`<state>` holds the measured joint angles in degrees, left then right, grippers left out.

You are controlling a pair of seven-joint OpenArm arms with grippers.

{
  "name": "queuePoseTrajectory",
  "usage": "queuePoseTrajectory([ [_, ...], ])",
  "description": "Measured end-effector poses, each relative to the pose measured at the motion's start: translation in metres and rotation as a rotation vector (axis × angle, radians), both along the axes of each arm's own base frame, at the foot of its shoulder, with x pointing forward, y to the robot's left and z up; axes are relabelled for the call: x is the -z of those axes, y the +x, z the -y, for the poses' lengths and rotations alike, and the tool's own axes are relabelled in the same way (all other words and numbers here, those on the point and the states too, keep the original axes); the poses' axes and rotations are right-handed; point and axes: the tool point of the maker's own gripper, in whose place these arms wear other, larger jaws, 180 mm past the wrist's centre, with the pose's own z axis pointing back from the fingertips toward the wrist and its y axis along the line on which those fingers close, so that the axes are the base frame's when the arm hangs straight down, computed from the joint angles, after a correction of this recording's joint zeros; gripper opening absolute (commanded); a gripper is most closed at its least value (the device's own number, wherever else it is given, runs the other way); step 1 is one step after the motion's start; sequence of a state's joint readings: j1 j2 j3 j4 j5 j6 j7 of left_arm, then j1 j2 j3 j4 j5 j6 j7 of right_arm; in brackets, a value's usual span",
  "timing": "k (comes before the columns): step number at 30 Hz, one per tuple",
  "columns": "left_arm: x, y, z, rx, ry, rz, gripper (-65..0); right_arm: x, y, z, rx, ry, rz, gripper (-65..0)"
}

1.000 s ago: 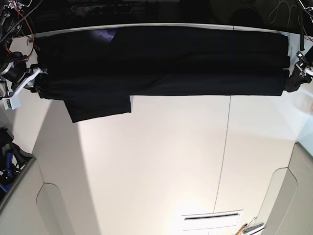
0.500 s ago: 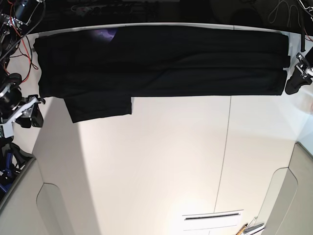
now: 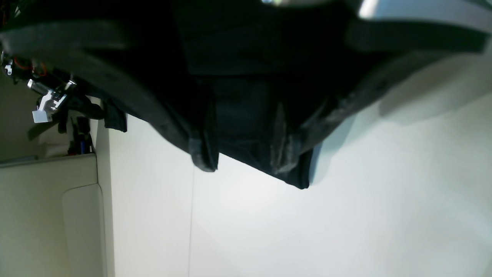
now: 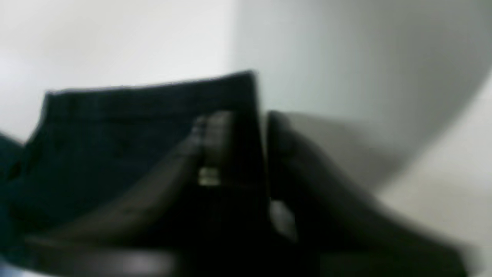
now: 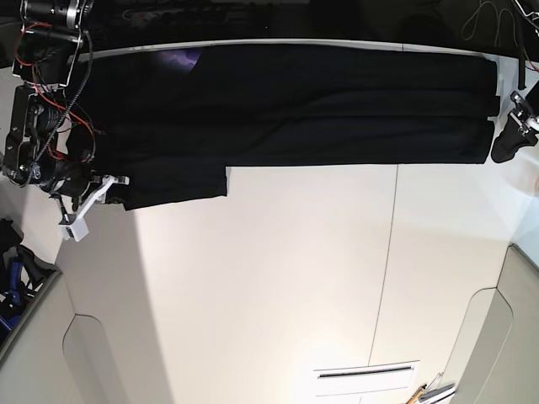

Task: Fold the T-shirt properly
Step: 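Grasp the folded shirt end with the right gripper and fold inward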

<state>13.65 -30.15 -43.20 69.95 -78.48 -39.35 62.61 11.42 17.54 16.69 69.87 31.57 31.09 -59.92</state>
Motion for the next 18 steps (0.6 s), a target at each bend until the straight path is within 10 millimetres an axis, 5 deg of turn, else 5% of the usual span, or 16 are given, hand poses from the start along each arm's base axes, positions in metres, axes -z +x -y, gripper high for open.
queuePoseTrajectory([
  [4,0.0,0.0,0.0,0.0,0.001,-0.001,-39.1,-0.008,-0.007,-0.012,-0.048,0.034,-0.016,-65.0],
  [11,0.0,0.0,0.0,0.0,0.001,-0.001,-39.1,-0.073,0.003,-0.03,-0.165,-0.012,0.156,-65.0],
  [14,0.0,0.0,0.0,0.0,0.001,-0.002,-39.1,-0.092,-0.013,-0.044,-0.212,-0.048,0.224,-65.0],
  [18,0.0,0.0,0.0,0.0,0.001,-0.002,-39.1,-0.093,-0.06,-0.072,-0.258,-0.044,0.232,-65.0],
])
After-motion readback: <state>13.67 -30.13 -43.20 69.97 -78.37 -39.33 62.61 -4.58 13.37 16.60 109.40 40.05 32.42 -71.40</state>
